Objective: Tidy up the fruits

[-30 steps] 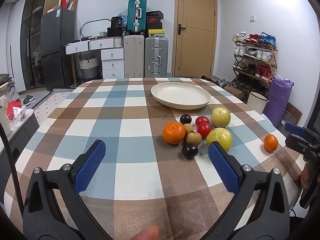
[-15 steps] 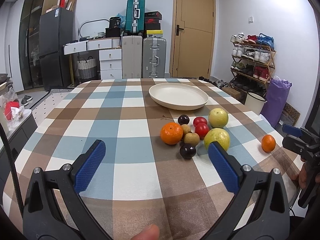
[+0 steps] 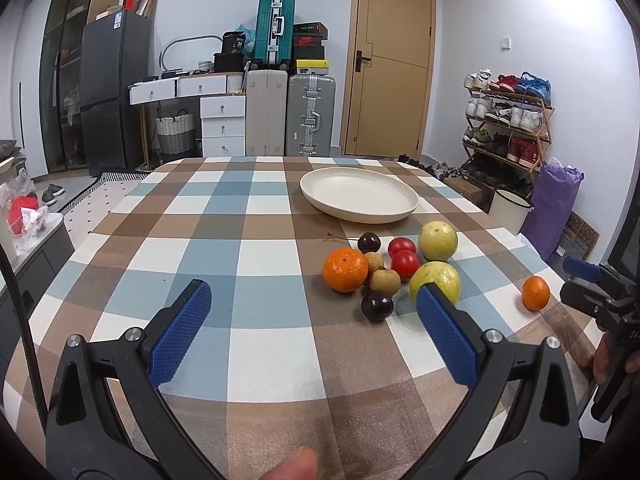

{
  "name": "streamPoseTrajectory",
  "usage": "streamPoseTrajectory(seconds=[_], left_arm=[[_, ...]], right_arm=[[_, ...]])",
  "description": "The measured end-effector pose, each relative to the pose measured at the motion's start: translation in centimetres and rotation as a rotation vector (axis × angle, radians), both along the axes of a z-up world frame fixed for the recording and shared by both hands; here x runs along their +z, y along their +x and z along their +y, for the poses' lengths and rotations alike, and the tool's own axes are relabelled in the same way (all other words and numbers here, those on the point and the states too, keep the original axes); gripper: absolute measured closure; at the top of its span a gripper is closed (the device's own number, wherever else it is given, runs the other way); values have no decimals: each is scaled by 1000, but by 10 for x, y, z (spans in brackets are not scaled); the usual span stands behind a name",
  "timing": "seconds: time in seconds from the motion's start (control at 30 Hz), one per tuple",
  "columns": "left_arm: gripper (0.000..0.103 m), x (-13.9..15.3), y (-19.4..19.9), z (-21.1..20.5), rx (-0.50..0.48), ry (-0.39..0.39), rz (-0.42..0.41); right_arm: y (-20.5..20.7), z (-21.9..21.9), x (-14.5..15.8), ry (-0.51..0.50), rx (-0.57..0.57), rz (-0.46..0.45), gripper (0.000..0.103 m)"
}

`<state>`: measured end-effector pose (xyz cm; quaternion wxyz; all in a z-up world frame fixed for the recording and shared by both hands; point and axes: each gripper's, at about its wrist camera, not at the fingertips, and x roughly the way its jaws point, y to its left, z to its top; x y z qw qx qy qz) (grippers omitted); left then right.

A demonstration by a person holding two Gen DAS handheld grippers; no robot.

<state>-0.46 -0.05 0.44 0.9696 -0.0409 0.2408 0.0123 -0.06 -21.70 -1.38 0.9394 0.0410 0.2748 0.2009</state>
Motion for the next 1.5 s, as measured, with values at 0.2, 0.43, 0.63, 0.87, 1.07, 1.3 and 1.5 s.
streamPoseTrajectory(seconds=[0.2,0.43,0.63,0.87,1.07,1.3,1.5], left_arm=[[1,3,3,8,2,-45,1],[1,1,11,11,-9,-59,28],[1,0,17,3,-36,-46,58],[1,-1,20,-10,-59,10,69],[1,-6,28,-17,-93,29,111],[6,-15,43,-18,-113,15,184],[8,-21,56,-23,-124,29,232]], right_arm=[[2,1,3,-9,-6,14,0],[2,2,3,-21,-7,21,0],[4,1,3,-30,-12,42,0],[10,-15,3,-19,-40,104,0],[25,-23,-8,-28,-62,199,0],[42,-20,-24,-50,-65,286,0],[51,-16,-29,-48,-49,323,6]])
